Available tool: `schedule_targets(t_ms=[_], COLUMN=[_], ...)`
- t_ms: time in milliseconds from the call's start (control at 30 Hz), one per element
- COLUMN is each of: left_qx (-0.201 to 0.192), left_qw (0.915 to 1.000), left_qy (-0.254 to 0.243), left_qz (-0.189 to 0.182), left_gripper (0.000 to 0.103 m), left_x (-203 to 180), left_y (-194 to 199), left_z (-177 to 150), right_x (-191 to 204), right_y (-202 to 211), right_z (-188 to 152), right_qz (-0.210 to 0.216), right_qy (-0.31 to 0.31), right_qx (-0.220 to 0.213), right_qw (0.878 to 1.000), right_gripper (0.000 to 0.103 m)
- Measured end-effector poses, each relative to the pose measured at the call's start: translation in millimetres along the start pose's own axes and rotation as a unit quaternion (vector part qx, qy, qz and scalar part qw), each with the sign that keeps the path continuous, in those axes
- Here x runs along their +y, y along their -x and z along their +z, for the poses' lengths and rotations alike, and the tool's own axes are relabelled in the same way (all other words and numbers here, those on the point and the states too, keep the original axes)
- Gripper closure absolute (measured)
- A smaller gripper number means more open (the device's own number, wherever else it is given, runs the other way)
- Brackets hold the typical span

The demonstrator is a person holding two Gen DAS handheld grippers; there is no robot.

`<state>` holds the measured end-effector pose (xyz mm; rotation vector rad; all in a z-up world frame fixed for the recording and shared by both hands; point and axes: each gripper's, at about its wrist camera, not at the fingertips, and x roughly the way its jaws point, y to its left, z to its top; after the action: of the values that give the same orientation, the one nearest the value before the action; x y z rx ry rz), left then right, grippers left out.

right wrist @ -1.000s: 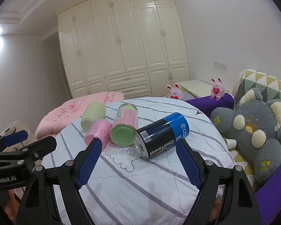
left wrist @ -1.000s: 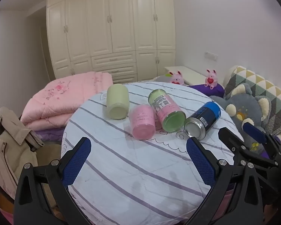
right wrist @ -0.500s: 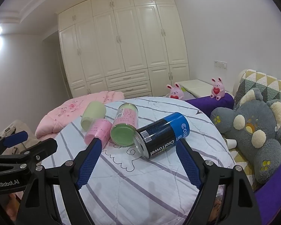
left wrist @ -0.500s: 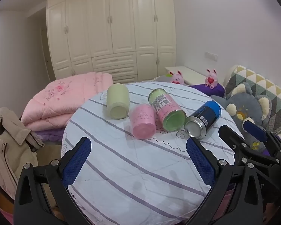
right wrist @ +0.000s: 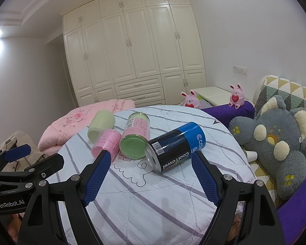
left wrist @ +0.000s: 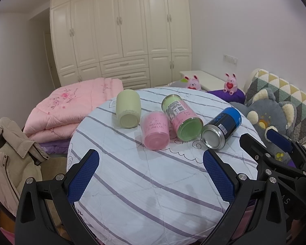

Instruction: Flip cup upright

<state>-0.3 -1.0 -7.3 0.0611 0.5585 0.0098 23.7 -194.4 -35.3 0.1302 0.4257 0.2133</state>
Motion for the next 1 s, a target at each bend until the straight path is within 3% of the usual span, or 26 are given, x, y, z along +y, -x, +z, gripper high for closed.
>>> schedule_targets(t_ms=[1000], left_qx=[0.002], left_qw=[1.0000], left_qy=[-0.003], left_qz=[0.001], left_gripper=[0.000], left_x=[-1.1], left_y=[1.2], left_z=[-1.5], right_x=[-0.8], right_y=[-0.8], right_z=[0.0], right_qz=[0.000], right_qy=[-0.001], right_qx=[0.001], right_qw=[1.000], right_gripper=[0.020])
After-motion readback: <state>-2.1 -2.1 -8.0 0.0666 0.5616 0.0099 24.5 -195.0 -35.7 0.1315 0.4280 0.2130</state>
